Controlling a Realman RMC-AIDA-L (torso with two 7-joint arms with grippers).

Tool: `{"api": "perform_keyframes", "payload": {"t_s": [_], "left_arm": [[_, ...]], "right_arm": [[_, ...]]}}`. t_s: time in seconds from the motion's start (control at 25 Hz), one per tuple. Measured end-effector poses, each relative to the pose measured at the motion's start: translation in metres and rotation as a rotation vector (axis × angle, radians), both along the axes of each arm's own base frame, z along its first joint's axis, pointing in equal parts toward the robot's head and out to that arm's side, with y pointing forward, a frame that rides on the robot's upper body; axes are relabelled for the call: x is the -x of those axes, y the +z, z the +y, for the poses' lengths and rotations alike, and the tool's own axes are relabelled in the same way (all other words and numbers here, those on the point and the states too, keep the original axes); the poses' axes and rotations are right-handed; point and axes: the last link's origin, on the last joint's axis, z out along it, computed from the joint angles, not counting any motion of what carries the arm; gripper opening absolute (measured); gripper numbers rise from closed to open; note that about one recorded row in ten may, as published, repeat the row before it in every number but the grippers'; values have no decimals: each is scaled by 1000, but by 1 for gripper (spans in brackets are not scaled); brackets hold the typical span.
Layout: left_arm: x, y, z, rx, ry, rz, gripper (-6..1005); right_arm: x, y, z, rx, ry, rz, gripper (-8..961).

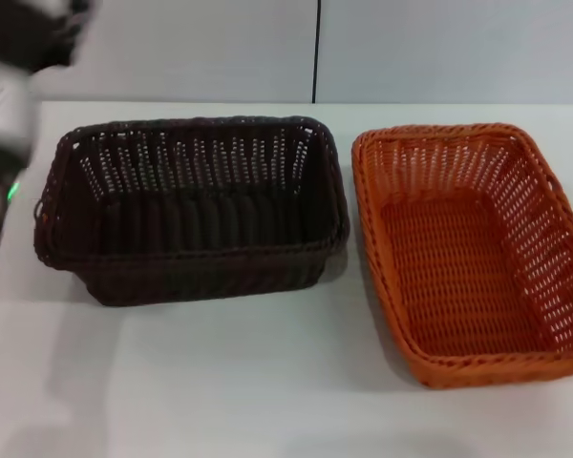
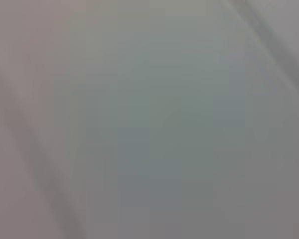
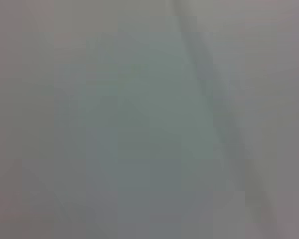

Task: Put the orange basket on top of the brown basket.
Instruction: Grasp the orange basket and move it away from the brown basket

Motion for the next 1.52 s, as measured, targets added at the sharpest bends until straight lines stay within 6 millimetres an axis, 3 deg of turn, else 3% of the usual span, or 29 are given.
{"api": "perform_keyframes", "payload": {"t_s": [0.04, 0.08, 0.12, 0.16, 0.2, 0.24, 0.36, 0.4, 0.44, 0.48, 0.52, 0.6, 0.64, 0.68, 0.72, 0.8, 1.0, 1.16, 1.52], "left_arm": [[0, 0, 0, 0, 0, 0, 738], [21, 1, -16, -114, -4, -72, 738], [21, 1, -16, -114, -4, -72, 738], [66, 1, -44, -238, 25, -179, 738], [88, -3, -54, -252, 68, -209, 738], [88, -3, -54, -252, 68, -209, 737], [132, -12, -68, -233, 179, -286, 737], [152, -14, -76, -229, 218, -333, 737], [152, -14, -76, -229, 218, -333, 736], [159, -14, -80, -226, 232, -343, 736], [165, -15, -83, -222, 245, -347, 736], [177, -15, -89, -229, 279, -366, 735], [177, -15, -89, -229, 279, -366, 734], [181, -16, -91, -232, 296, -371, 734], [181, -16, -91, -232, 296, -371, 733], [186, -17, -90, -233, 324, -381, 732], [187, -17, -88, -237, 333, -397, 730], [184, -20, -85, -223, 324, -398, 730], [178, -24, -79, -201, 306, -398, 730]], "right_arm": [[0, 0, 0, 0, 0, 0, 756], [13, 3, 11, 85, 15, -11, 756], [28, 5, 20, 166, 30, -28, 756], [41, 8, 27, 233, 41, -52, 756], [77, 24, 39, 359, 64, -134, 756], [77, 24, 39, 359, 64, -134, 756], [122, 43, 46, 512, 84, -299, 756], [146, 47, 43, 653, 110, -435, 756], [146, 47, 43, 653, 110, -435, 756], [155, 46, 35, 811, 136, -550, 755], [155, 46, 35, 811, 136, -550, 755], [157, 46, 17, 1080, 185, -701, 755], [157, 46, 17, 1080, 185, -701, 754], [149, 45, 0, 1265, 210, -769, 754], [149, 45, 0, 1265, 210, -769, 754], [133, 48, -23, 1475, 210, -832, 753], [114, 54, -35, 1575, 117, -901, 751], [106, 54, -33, 1599, 39, -916, 749], [103, 28, -24, 1655, 27, -959, 743]]}}
